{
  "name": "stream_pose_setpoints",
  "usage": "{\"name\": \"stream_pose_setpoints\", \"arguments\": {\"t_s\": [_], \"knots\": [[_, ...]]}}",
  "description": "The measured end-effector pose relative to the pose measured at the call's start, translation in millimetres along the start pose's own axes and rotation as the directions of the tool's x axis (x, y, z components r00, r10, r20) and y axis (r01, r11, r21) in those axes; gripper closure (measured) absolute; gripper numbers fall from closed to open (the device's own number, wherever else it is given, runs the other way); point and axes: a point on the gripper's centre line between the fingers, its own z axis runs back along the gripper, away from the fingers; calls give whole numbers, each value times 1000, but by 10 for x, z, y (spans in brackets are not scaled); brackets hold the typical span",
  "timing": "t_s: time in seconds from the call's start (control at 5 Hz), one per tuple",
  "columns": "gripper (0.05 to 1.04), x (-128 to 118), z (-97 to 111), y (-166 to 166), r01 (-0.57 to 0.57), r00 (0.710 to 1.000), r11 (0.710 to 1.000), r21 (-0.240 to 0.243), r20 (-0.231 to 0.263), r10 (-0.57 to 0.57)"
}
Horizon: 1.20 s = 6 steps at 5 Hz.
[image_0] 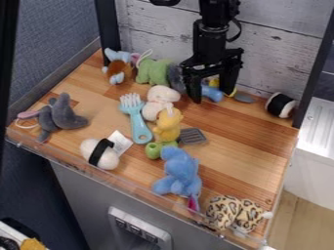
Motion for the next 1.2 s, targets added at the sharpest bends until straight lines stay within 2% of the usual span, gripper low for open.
{"name": "stream_pose_setpoints", "arguments": {"t_s": [0.2, 0.4, 0.6, 0.8, 1.0, 1.2], "knots": [[83, 12, -119, 19, 120, 993, 993, 20, -10, -120], [119, 29, -147, -2, 136, 991, 991, 14, 0, -136], [375, 18, -147, -5, 40, 999, 999, 14, -3, -40], [590, 5, -154, -20, -111, 994, 994, 9, -6, 111], [608, -2, -166, -25, -242, 970, 970, -2, -11, 242], [608, -6, -166, -38, -304, 953, 953, -8, -16, 304]]}}
